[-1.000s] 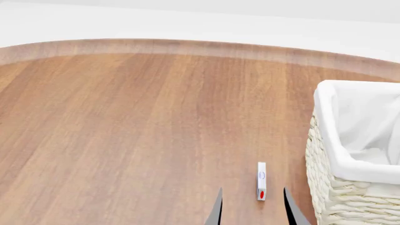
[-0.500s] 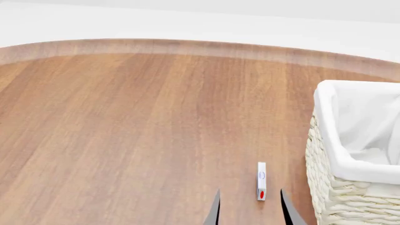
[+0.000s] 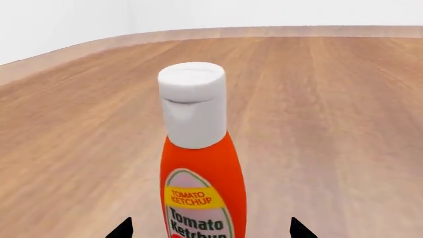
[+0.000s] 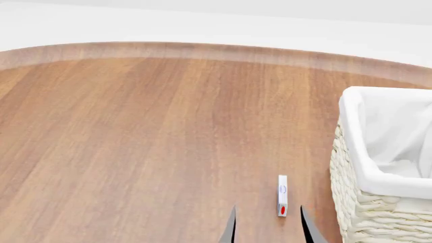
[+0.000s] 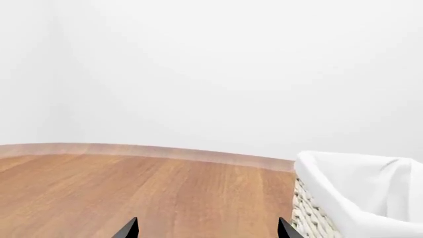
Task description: Pick up the ketchup, and put it in the basket.
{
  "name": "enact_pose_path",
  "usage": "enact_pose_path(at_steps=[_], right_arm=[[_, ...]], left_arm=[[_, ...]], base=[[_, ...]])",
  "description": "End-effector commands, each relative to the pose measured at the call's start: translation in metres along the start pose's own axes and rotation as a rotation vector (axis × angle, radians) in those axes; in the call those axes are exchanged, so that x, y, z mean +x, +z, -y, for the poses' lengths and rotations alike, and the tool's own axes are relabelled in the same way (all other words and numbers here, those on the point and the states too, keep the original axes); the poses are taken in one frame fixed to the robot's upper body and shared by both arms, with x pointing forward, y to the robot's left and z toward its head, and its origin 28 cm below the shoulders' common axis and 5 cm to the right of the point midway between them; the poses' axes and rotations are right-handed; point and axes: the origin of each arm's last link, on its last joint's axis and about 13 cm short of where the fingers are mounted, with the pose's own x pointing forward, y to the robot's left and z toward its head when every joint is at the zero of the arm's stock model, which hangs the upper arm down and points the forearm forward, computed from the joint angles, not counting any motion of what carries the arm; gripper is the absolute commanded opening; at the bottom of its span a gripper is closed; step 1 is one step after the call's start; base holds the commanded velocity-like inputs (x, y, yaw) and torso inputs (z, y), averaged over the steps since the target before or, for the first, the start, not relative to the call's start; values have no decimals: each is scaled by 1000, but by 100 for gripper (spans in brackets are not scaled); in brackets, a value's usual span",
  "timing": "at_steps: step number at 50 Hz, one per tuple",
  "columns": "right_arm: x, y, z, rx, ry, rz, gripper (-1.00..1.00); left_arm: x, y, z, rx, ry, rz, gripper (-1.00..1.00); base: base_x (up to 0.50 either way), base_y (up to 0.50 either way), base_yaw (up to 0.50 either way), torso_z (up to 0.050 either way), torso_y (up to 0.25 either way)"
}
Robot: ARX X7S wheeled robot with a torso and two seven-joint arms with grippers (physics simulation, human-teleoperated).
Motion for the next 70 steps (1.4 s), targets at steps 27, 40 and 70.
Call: enact_pose_path(at_steps=[27,40,70], right_arm=[[0,-4,-1,1,12,-11,100],[0,-4,-1,-5,6,-15,100],[-1,-5,-2,3,12,-18,100]], left_arm=[[35,-27,4,21,11,41,100],[40,-29,2,32,28,44,100],[59,-36,1,28,51,59,100]], base=[[0,0,0,0,0],[0,0,0,0,0],[0,0,0,0,0]])
